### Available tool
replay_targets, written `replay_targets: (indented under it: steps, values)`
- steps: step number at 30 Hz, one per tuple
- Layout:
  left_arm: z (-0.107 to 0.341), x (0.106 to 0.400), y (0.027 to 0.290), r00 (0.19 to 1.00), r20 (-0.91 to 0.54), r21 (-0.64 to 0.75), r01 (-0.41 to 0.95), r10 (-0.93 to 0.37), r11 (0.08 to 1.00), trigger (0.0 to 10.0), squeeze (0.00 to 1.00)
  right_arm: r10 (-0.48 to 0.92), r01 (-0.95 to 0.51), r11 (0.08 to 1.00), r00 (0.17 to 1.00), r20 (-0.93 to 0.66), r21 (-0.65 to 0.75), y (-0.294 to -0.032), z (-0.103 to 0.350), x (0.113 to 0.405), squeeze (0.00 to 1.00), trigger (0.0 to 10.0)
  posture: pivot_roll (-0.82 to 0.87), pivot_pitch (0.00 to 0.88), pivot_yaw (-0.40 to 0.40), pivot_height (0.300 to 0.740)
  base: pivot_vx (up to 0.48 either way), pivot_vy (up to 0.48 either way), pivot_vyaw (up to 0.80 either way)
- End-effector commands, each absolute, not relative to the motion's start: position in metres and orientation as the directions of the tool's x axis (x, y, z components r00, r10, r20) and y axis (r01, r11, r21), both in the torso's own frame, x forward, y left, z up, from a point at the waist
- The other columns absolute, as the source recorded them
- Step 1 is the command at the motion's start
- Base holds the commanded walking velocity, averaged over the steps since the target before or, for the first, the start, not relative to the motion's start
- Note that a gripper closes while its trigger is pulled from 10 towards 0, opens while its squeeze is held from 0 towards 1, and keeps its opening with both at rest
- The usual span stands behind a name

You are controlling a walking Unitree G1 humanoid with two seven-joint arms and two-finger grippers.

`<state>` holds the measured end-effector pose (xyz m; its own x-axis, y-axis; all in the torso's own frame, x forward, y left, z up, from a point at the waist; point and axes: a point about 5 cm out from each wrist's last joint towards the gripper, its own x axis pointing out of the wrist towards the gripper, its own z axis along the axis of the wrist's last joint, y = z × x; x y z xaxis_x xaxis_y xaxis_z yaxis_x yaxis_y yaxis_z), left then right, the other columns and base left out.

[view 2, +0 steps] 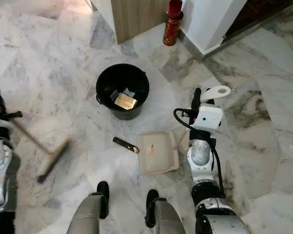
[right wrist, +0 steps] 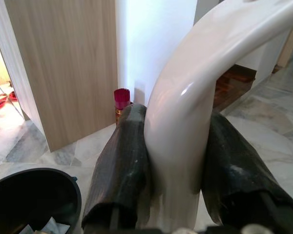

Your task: Sweep floor

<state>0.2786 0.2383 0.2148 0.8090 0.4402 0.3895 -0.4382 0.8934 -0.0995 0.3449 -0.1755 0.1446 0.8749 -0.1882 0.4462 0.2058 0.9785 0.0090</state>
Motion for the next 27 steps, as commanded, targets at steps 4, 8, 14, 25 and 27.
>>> replay_targets:
  steps: [4, 8, 14, 25, 27]
  values:
    - [0.209, 0.285, 0.226, 0.849, 0.346, -0.196, -0.352, 0.4, 0.915, 9.6, 0.0, -0.201, 0.217, 0.976, 0.889, 0.411, 0.009, -0.18, 0.133, 0.339, 0.0, 10.0, 0.17, 0.482, -0.043, 0.74, 0.0, 0.0, 0.0]
    - [0.21, 0.29, 0.209, 0.894, 0.337, -0.225, -0.23, 0.297, 0.947, 9.6, 0.0, -0.2, 0.216, 0.976, 0.889, 0.411, 0.008, -0.18, 0.132, 0.338, 0.0, 10.0, 0.16, 0.487, -0.046, 0.74, 0.0, 0.0, 0.0]
    - [0.211, 0.292, 0.199, 0.92, 0.324, -0.277, -0.13, 0.219, 0.952, 9.7, 0.0, -0.198, 0.214, 0.977, 0.891, 0.408, 0.008, -0.18, 0.131, 0.337, 0.0, 10.0, 0.16, 0.491, -0.049, 0.74, 0.0, 0.0, 0.0]
    - [0.214, 0.296, 0.19, 0.948, 0.304, -0.378, 0.026, 0.098, 0.925, 9.6, 0.0, -0.187, 0.2, 0.98, 0.899, 0.395, 0.009, -0.178, 0.13, 0.338, 0.0, 10.0, 0.17, 0.485, -0.05, 0.74, 0.0, 0.0, 0.0]
    - [0.215, 0.294, 0.192, 0.948, 0.301, -0.389, 0.027, 0.099, 0.921, 9.6, 0.0, -0.186, 0.199, 0.98, 0.9, 0.393, 0.009, -0.178, 0.129, 0.338, 0.0, 10.0, 0.17, 0.483, -0.051, 0.74, 0.0, 0.0, 0.0]
